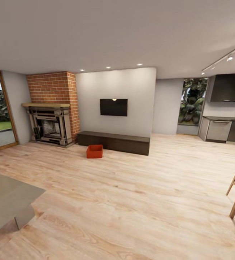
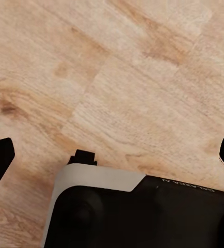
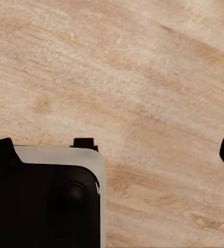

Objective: Move the two storage containers from the living room to the garage. In the garage, place one container on the floor and stack the other container on top of it (either order is fine).

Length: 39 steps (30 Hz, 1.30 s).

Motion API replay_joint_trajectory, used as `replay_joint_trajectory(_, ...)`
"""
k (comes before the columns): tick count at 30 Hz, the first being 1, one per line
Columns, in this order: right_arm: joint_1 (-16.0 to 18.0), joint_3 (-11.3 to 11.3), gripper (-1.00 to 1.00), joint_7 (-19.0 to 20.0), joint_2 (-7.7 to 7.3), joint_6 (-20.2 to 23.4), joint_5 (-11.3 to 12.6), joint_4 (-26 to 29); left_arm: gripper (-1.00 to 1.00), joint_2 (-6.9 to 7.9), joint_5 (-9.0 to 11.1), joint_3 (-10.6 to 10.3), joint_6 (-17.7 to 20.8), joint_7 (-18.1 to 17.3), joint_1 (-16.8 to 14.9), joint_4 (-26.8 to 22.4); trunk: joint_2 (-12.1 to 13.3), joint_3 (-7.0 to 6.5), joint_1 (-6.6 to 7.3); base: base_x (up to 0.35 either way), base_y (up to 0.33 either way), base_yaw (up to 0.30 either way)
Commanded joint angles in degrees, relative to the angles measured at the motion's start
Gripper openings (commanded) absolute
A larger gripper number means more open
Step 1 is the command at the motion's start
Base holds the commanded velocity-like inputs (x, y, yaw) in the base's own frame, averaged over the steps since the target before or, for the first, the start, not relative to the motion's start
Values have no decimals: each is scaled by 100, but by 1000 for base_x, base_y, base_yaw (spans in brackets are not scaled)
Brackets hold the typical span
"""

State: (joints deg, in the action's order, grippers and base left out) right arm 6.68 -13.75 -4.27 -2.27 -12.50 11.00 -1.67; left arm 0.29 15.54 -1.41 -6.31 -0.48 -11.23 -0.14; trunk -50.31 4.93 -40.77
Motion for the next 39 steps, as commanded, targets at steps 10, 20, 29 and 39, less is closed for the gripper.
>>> replay_joint_trajectory(10, 6, -49, 100, -3, 1, -33, 51, -18, 100, -1, 37, -17, -19, -5, -4, 6, -6, 9, -4, 323, 0, 0)
replay_joint_trajectory(20, 7, -49, 100, -3, 3, -33, 51, -18, 100, -3, 37, -17, -18, -5, -6, 6, -6, 9, -4, 323, 0, 0)
replay_joint_trajectory(29, 6, -49, 100, -3, 1, -33, 51, -18, 100, 6, 37, -17, -25, -5, -6, 3, -6, 9, -4, 323, 0, 0)
replay_joint_trajectory(39, 4, -49, 100, -3, 3, -33, 51, -18, 100, 6, 37, -17, -28, -5, -5, 4, -6, 9, -4, 323, 0, 0)
